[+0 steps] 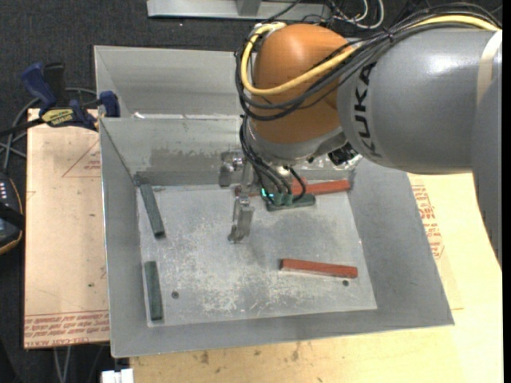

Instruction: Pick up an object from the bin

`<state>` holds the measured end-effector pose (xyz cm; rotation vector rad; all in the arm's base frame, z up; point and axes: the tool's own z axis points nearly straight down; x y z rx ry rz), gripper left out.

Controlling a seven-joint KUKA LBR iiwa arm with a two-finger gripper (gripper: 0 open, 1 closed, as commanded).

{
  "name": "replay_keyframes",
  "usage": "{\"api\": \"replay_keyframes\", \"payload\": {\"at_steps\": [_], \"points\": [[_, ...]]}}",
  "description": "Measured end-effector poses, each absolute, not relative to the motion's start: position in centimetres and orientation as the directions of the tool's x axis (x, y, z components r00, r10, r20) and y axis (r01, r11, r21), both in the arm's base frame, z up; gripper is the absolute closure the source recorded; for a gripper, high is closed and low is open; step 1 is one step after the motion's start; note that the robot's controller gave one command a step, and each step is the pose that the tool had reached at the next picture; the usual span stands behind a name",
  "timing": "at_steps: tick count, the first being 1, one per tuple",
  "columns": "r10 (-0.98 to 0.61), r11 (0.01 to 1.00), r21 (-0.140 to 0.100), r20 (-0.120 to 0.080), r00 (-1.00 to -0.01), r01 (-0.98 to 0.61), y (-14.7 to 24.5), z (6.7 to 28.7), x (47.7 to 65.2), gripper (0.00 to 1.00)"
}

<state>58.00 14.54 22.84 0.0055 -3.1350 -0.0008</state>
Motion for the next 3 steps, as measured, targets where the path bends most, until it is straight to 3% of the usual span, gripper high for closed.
{"api": "replay_keyframes", "payload": {"at_steps": [1, 2, 3], "points": [[-0.027, 1.0, -0.003, 0.003, -1.0, -0.027, 5.1, 18.6, 60.1, 0.0], [-0.201, 0.98, 0.001, 0.008, -0.98, -0.201, -1.2, 7.6, 55.5, 0.0], [-0.203, 0.979, 0.002, 0.0, -0.979, -0.203, -0.9, 8.0, 55.8, 1.0]]}}
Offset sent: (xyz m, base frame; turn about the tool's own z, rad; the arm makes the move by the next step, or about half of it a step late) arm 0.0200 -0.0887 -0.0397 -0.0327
